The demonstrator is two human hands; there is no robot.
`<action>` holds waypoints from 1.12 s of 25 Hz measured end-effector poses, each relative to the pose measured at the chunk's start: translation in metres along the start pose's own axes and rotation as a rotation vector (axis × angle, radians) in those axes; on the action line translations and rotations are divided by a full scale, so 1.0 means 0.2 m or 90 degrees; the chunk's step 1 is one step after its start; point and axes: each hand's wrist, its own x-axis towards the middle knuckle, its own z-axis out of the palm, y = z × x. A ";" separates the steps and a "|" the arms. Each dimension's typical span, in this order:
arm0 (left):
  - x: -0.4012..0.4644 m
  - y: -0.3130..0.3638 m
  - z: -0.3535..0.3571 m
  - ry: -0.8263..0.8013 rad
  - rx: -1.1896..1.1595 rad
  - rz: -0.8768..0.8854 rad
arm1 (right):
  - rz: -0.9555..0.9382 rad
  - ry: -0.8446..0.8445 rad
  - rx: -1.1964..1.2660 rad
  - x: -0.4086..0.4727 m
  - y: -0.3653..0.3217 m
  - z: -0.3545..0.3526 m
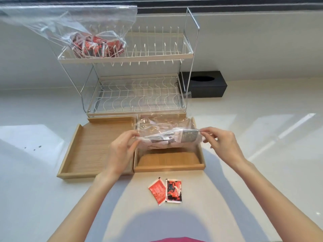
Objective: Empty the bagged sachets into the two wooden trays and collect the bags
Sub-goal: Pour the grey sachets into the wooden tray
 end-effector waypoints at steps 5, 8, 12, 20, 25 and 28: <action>0.19 0.03 -0.06 0.003 -0.008 -0.053 | -0.014 0.029 0.025 0.15 -0.11 -0.07; 0.23 0.04 -0.08 -0.006 0.013 -0.047 | -0.017 -0.024 -0.019 0.19 -0.12 -0.10; 0.37 0.10 -0.19 0.024 0.038 0.017 | -0.054 0.035 -0.049 0.29 -0.19 -0.20; 0.52 0.15 -0.29 0.045 0.067 0.049 | -0.087 0.078 -0.054 0.39 -0.32 -0.28; 0.54 0.22 -0.31 0.074 0.067 0.039 | -0.103 0.108 -0.035 0.42 -0.37 -0.30; 0.53 0.24 -0.30 0.053 0.037 0.038 | -0.103 0.121 -0.012 0.42 -0.36 -0.29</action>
